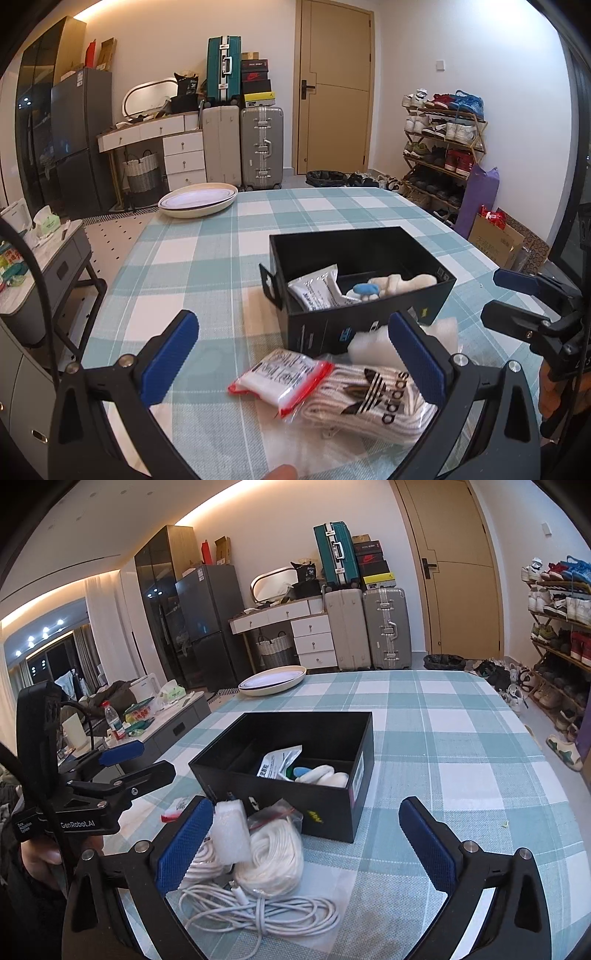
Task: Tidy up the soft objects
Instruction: 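Grasp the white foam block with the right tool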
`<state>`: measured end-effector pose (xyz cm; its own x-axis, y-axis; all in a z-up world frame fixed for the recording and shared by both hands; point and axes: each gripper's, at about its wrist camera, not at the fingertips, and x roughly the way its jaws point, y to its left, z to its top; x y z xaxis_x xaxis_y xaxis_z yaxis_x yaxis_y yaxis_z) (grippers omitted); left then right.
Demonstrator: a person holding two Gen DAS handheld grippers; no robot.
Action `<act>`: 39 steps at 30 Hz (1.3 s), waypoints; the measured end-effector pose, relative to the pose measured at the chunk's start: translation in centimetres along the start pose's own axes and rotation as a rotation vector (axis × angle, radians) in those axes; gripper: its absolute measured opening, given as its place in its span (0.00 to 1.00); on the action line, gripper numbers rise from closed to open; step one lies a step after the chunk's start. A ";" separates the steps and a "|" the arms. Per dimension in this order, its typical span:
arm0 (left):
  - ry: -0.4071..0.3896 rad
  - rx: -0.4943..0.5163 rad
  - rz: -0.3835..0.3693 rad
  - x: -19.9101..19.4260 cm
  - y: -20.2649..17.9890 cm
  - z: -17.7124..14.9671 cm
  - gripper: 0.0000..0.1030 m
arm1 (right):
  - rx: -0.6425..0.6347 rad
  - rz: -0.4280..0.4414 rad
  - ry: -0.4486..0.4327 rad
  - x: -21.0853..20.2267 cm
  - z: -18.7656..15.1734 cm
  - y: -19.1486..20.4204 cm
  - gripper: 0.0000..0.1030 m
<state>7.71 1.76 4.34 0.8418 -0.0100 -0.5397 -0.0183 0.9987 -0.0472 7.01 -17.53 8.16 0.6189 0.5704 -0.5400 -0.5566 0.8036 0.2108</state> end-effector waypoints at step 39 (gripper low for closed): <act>0.076 0.036 0.006 0.4 0.6 -2.5 1.00 | -0.044 0.145 0.115 3.8 -1.8 4.0 0.53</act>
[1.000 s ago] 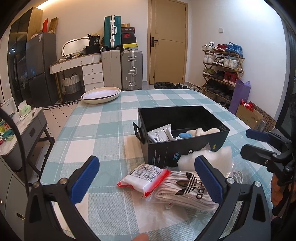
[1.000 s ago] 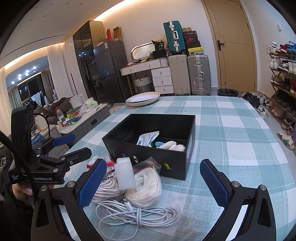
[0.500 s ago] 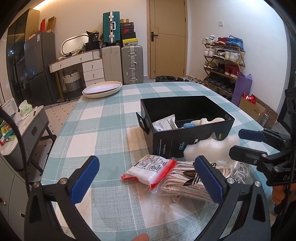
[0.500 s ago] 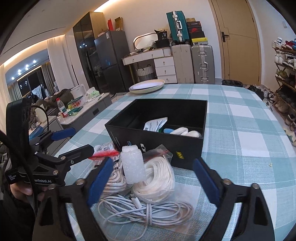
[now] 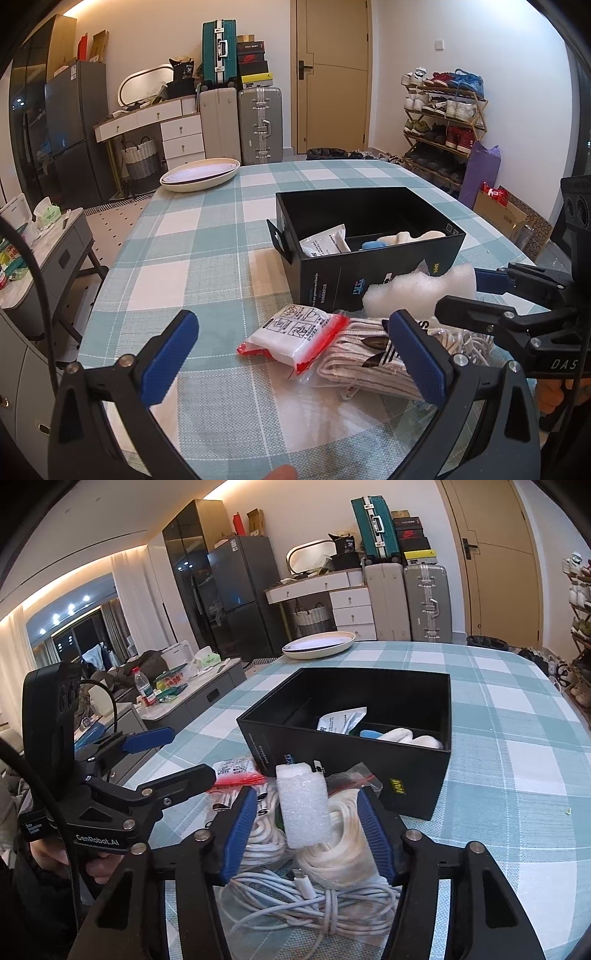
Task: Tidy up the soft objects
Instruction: 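Grasp the white foam block with the right tool, then grasp the red-and-white packet with the left tool while the right tool holds the foam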
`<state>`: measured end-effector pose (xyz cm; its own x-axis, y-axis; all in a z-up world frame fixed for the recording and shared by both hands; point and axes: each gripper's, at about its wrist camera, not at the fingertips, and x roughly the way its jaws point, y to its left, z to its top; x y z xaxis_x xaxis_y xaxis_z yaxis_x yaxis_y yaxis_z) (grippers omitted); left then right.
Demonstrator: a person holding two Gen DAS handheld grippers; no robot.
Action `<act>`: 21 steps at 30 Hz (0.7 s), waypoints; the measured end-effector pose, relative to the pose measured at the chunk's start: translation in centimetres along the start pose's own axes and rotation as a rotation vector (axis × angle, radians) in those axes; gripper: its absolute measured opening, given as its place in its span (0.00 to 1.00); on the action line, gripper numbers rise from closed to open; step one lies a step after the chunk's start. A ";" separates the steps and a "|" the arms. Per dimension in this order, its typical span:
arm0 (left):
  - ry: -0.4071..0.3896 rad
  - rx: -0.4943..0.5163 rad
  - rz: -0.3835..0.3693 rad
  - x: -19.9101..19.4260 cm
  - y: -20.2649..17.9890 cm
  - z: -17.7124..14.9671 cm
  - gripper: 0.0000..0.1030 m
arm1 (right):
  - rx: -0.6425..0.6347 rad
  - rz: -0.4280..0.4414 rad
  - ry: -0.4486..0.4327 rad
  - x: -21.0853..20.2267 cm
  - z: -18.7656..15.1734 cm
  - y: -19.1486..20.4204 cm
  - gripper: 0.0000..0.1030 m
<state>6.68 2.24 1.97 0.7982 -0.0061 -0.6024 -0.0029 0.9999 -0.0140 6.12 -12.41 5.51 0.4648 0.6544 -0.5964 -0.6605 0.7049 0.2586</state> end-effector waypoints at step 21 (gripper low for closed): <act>0.030 -0.003 -0.055 0.3 -0.3 -0.2 1.00 | 0.007 0.042 -0.119 -2.9 0.5 -0.2 0.22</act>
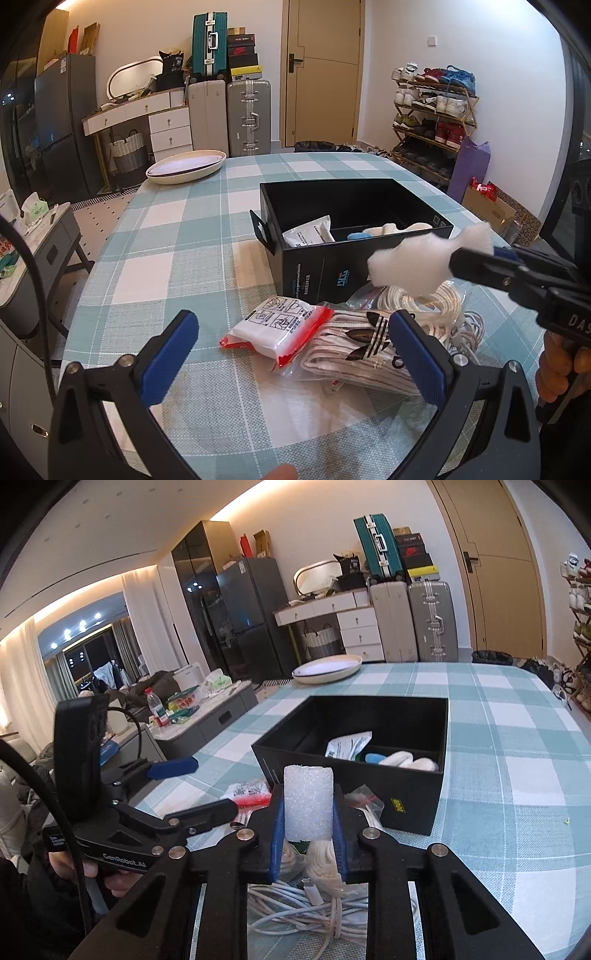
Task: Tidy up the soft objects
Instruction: 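Grasp the red-and-white packet with the left tool while the right tool holds the foam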
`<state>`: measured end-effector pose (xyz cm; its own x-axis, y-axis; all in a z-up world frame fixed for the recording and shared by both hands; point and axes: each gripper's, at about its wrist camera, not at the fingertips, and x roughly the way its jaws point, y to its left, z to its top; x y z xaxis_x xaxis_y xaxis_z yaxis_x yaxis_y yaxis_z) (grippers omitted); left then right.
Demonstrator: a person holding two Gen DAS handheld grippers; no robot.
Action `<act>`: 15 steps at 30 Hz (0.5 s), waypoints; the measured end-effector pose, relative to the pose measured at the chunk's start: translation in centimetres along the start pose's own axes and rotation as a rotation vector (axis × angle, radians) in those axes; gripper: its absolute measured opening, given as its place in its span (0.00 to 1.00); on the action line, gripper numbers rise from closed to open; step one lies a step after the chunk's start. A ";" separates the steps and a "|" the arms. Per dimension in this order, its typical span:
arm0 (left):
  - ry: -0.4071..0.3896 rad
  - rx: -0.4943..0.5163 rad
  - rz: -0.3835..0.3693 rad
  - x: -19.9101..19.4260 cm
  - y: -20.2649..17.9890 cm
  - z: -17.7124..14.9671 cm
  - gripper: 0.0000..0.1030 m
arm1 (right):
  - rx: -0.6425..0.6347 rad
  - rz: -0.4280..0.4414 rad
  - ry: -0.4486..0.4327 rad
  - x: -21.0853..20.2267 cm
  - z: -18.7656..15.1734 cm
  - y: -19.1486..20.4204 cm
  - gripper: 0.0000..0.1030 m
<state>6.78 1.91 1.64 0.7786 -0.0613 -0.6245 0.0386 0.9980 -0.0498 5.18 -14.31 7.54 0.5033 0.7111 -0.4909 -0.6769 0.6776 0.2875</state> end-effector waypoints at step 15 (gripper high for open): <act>0.039 -0.138 0.051 2.4 3.0 -0.7 0.99 | 0.005 0.001 -0.064 -2.4 0.4 -0.2 0.22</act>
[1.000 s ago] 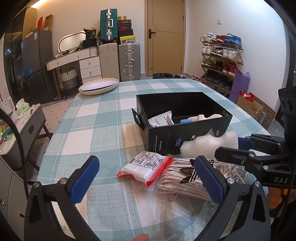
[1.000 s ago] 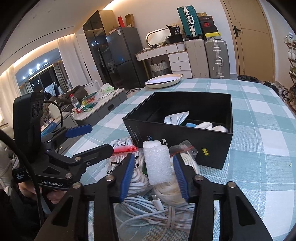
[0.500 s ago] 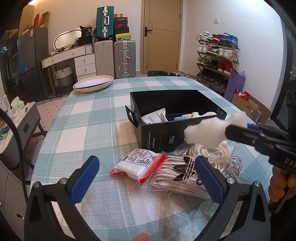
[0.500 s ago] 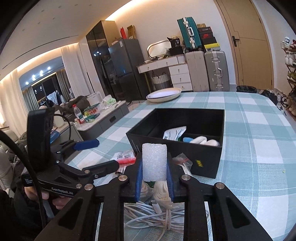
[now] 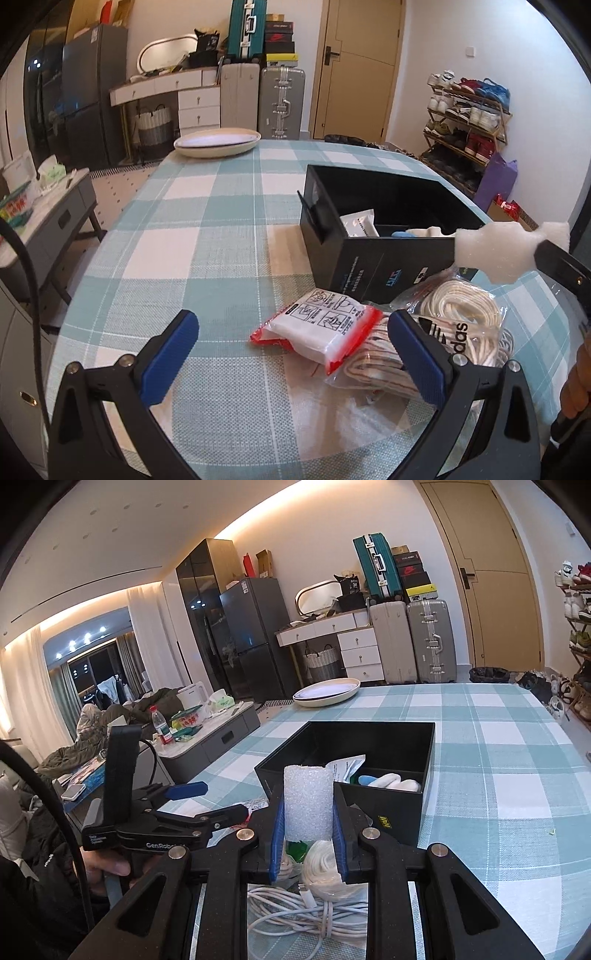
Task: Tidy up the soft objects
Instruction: 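Grasp the red-and-white packet with the left tool while the right tool holds the foam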
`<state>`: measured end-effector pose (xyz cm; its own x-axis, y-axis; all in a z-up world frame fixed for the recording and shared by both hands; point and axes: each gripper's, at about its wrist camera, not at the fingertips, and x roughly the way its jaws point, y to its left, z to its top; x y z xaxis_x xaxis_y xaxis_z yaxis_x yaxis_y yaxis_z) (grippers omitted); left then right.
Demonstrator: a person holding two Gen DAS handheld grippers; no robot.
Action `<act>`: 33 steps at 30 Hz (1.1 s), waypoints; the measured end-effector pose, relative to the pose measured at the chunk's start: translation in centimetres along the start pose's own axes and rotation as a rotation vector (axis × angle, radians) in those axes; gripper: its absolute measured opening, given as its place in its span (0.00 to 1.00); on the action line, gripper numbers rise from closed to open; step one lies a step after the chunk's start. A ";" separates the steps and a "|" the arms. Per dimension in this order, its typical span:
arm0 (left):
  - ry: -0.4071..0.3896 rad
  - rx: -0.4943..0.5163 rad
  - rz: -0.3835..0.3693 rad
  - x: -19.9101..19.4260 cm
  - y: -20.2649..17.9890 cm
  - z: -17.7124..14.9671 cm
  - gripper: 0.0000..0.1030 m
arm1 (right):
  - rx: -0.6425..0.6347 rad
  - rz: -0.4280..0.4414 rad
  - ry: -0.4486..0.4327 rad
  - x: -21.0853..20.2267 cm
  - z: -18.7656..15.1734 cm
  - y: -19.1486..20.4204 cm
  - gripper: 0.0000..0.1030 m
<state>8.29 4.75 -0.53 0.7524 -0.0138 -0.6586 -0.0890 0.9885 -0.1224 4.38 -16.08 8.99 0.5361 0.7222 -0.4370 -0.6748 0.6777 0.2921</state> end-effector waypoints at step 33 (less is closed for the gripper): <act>0.047 -0.059 -0.120 0.8 0.1 -0.5 0.48 | 0.001 0.004 0.000 -0.2 -0.1 0.3 0.22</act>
<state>8.59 4.72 -1.47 0.7284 -0.1398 -0.6708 -0.0395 0.9688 -0.2448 4.04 -16.06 9.06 0.5333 0.7247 -0.4363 -0.6765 0.6751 0.2944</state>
